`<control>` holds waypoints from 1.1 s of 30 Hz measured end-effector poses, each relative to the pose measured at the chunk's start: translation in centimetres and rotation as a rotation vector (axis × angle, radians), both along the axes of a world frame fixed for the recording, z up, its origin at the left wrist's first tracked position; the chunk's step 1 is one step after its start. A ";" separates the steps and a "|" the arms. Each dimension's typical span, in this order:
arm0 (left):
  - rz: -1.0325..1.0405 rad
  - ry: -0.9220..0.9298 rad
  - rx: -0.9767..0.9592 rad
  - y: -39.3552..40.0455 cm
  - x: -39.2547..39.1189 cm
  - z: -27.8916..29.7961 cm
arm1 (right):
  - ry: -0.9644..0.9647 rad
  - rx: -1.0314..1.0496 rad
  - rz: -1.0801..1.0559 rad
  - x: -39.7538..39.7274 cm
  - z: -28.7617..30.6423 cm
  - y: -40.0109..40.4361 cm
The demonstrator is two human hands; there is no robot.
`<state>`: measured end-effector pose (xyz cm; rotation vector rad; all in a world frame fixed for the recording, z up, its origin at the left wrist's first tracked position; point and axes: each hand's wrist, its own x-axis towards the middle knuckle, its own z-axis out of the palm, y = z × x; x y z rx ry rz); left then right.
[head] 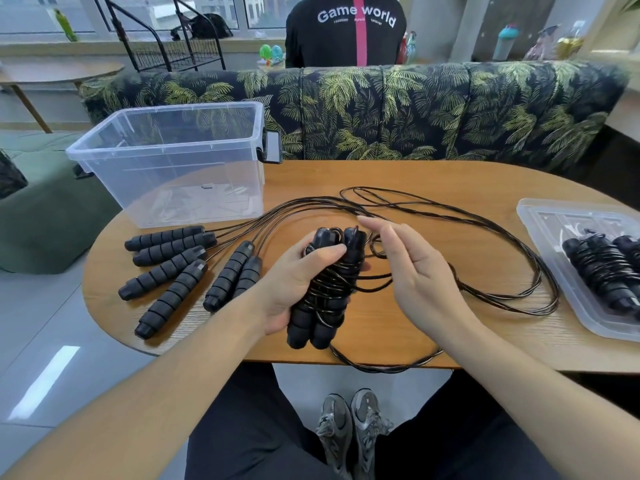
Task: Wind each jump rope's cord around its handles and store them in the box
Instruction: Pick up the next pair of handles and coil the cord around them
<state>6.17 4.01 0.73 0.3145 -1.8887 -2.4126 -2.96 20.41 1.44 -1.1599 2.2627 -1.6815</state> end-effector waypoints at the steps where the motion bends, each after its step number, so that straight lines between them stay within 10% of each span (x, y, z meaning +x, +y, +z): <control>1: 0.000 -0.013 -0.019 0.3 0.0 0.1 | 0.039 0.021 -0.006 0.0 -0.1 0.0; 33: -0.023 0.029 0.056 1.9 -1.0 0.6 | 0.369 -0.019 0.098 -1.8 -1.8 2.1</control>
